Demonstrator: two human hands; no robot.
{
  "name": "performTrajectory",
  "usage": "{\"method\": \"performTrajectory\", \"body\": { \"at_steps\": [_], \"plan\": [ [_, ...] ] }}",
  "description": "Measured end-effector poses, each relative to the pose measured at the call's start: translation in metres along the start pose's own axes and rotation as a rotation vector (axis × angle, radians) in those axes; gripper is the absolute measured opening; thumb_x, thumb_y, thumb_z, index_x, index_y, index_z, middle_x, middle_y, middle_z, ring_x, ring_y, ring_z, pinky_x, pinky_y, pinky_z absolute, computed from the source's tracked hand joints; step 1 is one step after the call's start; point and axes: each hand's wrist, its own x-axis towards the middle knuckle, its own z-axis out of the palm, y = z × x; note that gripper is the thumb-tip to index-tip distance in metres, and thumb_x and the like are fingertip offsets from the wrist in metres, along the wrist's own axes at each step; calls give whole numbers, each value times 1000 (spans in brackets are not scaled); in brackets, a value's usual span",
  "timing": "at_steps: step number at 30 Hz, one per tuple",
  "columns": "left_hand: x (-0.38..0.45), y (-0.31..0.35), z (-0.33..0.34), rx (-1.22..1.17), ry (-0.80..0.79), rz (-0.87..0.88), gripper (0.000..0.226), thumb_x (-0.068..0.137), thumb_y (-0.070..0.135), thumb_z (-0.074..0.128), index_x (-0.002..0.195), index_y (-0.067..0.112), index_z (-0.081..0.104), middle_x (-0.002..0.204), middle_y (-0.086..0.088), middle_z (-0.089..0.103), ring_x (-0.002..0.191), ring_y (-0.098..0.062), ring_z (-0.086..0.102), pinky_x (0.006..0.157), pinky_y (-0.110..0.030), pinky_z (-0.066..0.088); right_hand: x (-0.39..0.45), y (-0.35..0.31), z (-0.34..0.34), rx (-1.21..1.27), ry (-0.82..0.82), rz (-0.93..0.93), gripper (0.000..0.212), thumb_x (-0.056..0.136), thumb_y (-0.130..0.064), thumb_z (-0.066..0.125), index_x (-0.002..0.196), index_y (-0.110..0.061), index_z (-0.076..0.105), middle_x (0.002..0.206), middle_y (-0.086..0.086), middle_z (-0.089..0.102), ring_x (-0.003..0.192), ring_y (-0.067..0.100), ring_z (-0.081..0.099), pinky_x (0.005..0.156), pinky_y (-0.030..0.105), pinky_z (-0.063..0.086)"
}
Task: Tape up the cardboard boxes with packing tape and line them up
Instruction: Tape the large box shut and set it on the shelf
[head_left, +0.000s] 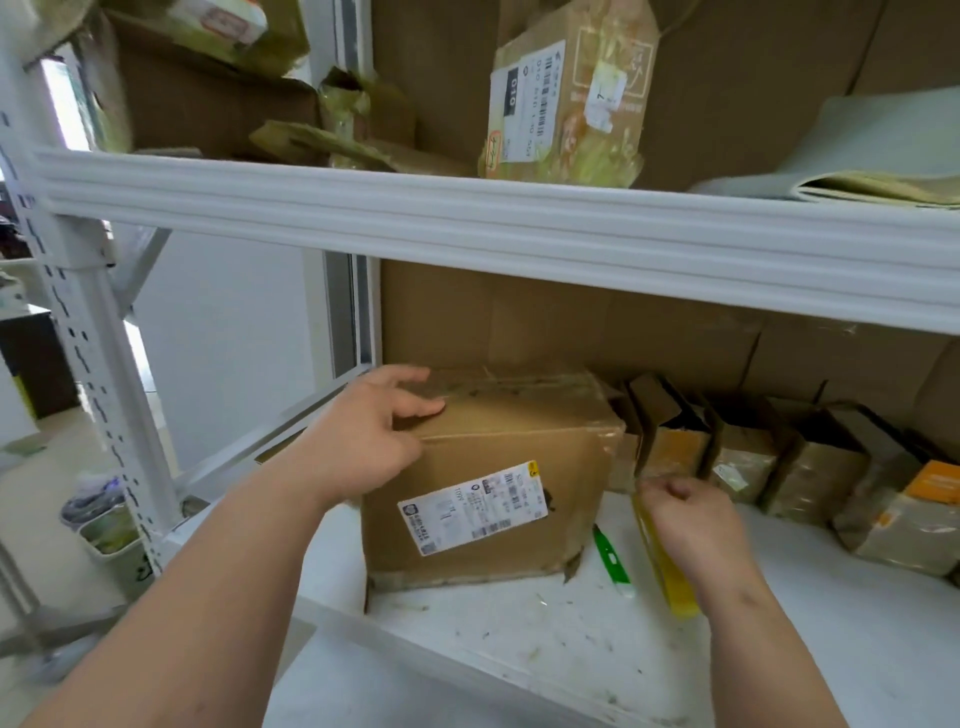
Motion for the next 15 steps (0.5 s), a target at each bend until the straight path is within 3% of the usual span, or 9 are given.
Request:
{"method": "performTrajectory", "body": {
  "at_steps": [2,4,7,9,12,15],
  "plan": [
    [0,-4,3,-1,61,12,53,88,-6,52,118,32,70,143,19,37,140,-14,25,120,-41,25,-3,-2,-2,-46,-35,-22,15,93,-31,54,101,-28,66,104,4,63,94,25,54,82,35,48],
    [2,-7,9,120,127,-20,58,91,-7,48,116,41,70,138,19,36,137,-16,18,119,-31,15,-5,-8,1,-50,-87,-67,18,95,-28,52,106,-29,67,104,0,62,93,21,53,78,31,43],
    [5,-11,18,346,284,-49,62,95,-2,47,122,52,63,127,12,40,107,-14,23,99,-23,27,-10,-15,5,-11,-133,-129,24,97,-33,52,113,-29,68,113,-3,66,99,18,57,81,30,44],
    [7,-6,24,289,304,-78,57,97,1,43,130,43,60,118,8,41,103,-12,25,91,-20,26,-12,-12,4,-23,-162,-159,25,96,-35,53,115,-32,68,113,-5,65,89,11,58,72,26,44],
    [13,13,38,287,275,-165,42,102,35,35,141,31,52,143,-1,40,131,-27,36,110,-36,30,-16,-6,6,-86,-202,-203,25,93,-34,52,112,-41,67,119,-4,61,78,7,60,58,20,41],
    [14,39,58,256,213,-286,75,86,79,24,146,35,39,158,-5,20,144,-35,22,114,-53,28,-20,-8,6,-56,-284,-256,26,93,-26,53,100,-46,68,113,-10,59,74,8,62,55,19,46]
  ]
}}
